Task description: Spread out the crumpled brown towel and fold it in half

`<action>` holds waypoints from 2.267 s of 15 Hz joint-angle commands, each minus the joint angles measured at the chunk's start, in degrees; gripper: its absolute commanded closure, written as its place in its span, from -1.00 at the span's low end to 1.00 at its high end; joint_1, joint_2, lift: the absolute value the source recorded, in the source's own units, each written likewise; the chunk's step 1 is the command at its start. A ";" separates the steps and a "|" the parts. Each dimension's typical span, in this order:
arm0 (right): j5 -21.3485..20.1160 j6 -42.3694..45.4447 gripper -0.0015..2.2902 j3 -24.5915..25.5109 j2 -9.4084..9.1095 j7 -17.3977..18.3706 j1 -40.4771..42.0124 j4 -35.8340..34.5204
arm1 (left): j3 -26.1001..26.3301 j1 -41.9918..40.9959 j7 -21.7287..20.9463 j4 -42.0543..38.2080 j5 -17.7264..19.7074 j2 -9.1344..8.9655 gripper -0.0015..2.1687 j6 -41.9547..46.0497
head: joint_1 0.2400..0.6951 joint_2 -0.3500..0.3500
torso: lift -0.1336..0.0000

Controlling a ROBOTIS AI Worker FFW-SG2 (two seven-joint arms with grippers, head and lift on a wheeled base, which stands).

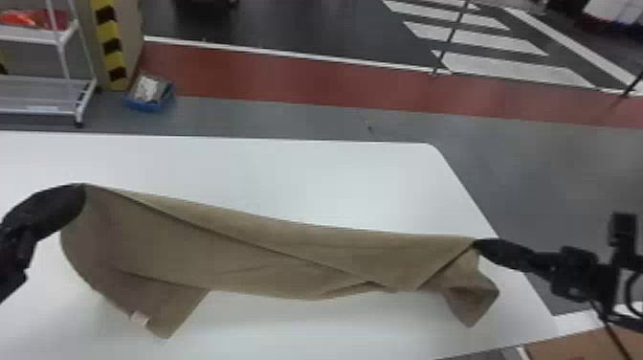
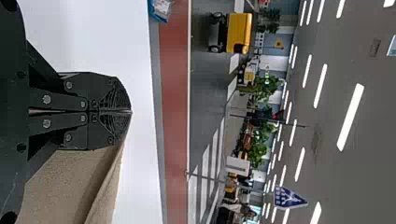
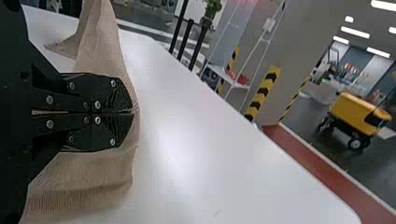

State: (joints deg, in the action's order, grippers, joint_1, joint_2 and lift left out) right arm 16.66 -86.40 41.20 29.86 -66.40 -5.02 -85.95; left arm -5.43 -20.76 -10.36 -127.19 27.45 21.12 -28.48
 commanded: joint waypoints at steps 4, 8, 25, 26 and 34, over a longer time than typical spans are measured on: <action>-4.27 26.14 -0.23 -8.33 2.40 10.67 -12.65 29.70 | 6.58 4.14 0.17 4.67 -3.90 -1.87 0.90 -0.14 | 1.00 -1.00 | -0.80; -3.74 39.68 -0.99 -8.68 1.70 11.99 -9.93 29.26 | 7.10 4.58 0.52 5.02 -4.43 -2.14 0.90 -0.14 | 1.00 -1.00 | -0.80; -9.28 63.23 -0.38 5.64 -16.15 4.52 28.13 -19.43 | 9.83 6.34 1.75 6.87 -5.92 -2.67 0.90 0.04 | 1.00 -1.00 | -0.80; -10.42 66.22 -0.38 3.62 -16.41 4.52 30.06 -19.43 | 9.65 6.25 1.75 6.96 -5.92 -2.67 0.90 0.04 | 1.00 -1.00 | -0.80; -19.74 77.82 -0.38 -3.06 -18.26 9.09 29.71 -13.89 | 9.74 6.17 1.49 8.10 -5.74 -2.58 0.90 0.21 | 1.00 -1.00 | -0.80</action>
State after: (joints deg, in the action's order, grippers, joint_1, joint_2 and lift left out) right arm -1.68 -9.49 39.11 11.50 -57.47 25.56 -101.31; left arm 4.30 -14.51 -8.84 -119.19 21.70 18.50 -28.27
